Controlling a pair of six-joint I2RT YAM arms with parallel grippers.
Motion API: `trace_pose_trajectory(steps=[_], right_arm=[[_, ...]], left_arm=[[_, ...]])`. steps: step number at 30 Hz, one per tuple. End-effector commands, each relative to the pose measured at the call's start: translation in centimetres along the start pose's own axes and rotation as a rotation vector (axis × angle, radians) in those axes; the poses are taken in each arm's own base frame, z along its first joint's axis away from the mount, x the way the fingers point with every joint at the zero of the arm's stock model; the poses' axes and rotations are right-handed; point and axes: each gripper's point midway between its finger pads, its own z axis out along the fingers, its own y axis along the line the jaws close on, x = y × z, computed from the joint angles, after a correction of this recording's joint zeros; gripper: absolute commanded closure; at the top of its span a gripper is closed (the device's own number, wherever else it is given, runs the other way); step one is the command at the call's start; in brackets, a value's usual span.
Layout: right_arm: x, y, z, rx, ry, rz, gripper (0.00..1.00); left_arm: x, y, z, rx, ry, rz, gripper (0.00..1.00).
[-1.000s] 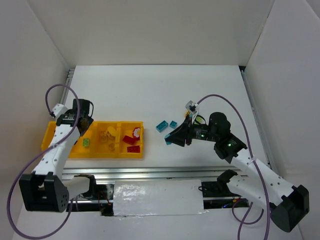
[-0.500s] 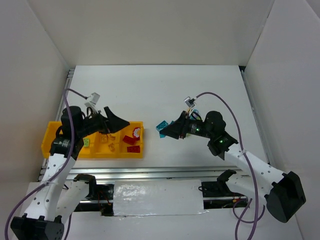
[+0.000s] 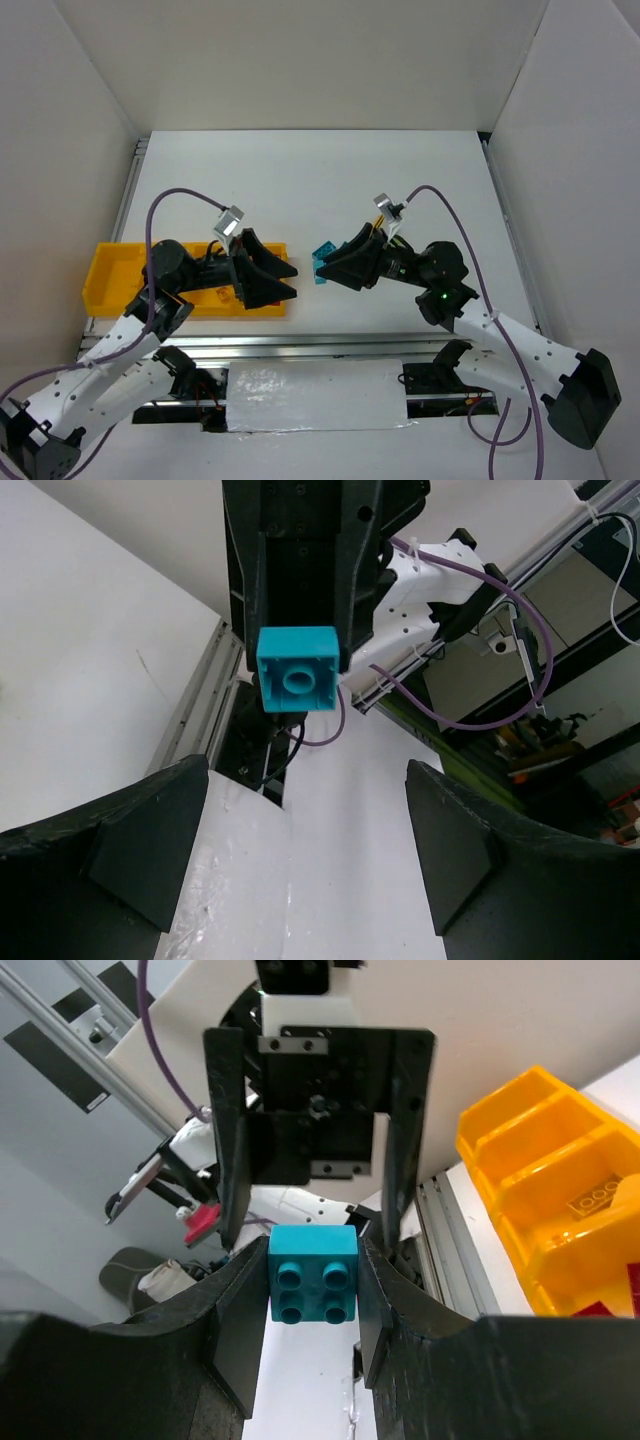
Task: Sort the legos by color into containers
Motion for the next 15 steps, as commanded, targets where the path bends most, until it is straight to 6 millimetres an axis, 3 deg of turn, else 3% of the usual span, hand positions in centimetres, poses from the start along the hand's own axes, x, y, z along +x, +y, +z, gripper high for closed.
trace_pose_trajectory(steps=[1,8,15], right_arm=[[-1.7,2.0,0.4,-0.065,-0.073,-0.072,1.00],[-1.2,2.8,1.2,-0.086,-0.056,-0.082,1.00],[-1.1,1.8,1.4,-0.022,-0.079,-0.079,1.00]], left_arm=[[-2.0,-2.0,1.7,0.066,-0.072,0.080,0.08],[-1.8,-2.4,3.5,0.076,-0.041,0.075,0.10],[-2.2,-3.0,3.6,0.079,-0.057,0.092,0.22]])
